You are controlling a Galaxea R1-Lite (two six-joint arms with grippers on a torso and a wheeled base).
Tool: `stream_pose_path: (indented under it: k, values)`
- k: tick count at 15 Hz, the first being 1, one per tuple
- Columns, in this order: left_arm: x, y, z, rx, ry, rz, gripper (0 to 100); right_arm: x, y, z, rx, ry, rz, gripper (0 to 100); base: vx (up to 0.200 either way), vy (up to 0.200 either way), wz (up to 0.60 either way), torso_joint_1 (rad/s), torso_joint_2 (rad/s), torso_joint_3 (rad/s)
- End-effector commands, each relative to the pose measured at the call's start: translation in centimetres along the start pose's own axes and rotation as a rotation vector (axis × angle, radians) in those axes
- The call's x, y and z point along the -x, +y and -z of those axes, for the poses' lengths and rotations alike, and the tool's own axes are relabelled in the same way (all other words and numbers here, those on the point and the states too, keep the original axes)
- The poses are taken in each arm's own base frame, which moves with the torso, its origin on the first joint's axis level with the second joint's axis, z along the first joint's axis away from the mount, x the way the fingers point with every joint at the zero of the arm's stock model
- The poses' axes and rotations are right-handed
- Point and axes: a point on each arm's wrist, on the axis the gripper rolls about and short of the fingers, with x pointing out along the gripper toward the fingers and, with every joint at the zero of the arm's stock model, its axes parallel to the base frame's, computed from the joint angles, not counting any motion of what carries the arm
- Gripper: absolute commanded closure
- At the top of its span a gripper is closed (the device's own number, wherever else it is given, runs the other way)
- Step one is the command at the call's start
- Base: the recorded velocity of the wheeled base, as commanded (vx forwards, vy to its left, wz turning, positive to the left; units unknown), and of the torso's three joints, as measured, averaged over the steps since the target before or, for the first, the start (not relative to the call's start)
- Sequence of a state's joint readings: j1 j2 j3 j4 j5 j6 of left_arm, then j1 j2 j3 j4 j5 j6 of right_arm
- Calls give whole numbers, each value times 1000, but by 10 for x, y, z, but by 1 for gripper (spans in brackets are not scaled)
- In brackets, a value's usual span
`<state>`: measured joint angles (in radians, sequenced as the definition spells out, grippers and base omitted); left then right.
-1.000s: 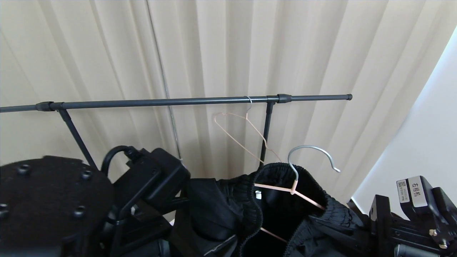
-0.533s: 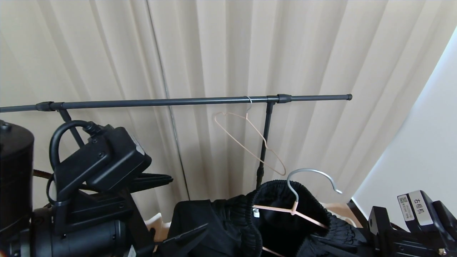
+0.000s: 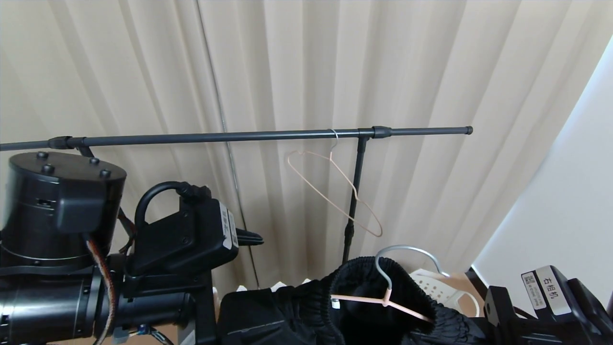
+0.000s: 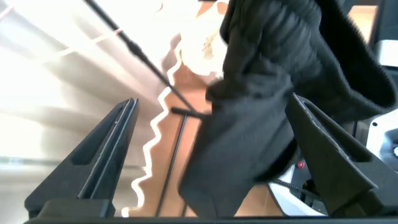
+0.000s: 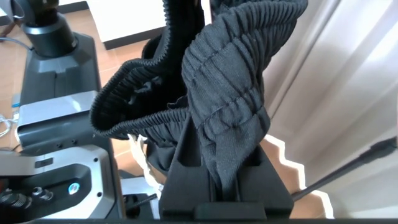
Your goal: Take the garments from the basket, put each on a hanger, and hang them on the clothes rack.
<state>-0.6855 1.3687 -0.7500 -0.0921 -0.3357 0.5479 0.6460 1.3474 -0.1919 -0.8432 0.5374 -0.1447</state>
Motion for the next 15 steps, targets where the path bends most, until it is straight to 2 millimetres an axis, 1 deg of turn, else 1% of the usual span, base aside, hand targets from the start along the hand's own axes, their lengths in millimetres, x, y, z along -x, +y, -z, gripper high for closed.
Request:
stream_pose_path:
  k: [1,3,6,9,12,15]
  values:
    - [-17,3,6,10,10,46,0,-2,-1,2,-6,11,-10,100,0,0,0,0,0,0]
    - [-33,6,7,5,-41,115,0,-2,0,1,-5,4,-34,100,0,0,0,0,0,0]
    - [-50,6,7,-10,-93,172,0,-3,0,1,-5,4,-41,100,0,0,0,0,0,0]
    - [-61,4,5,-26,-119,184,0,-3,1,0,-5,1,-42,100,0,0,0,0,0,0]
    - [-61,4,5,-28,-123,184,0,-2,1,-3,4,-13,-40,100,0,0,0,0,0,0]
    - [-59,6,5,-23,-124,176,0,-6,1,-12,39,-63,-50,100,0,0,0,0,0,0]
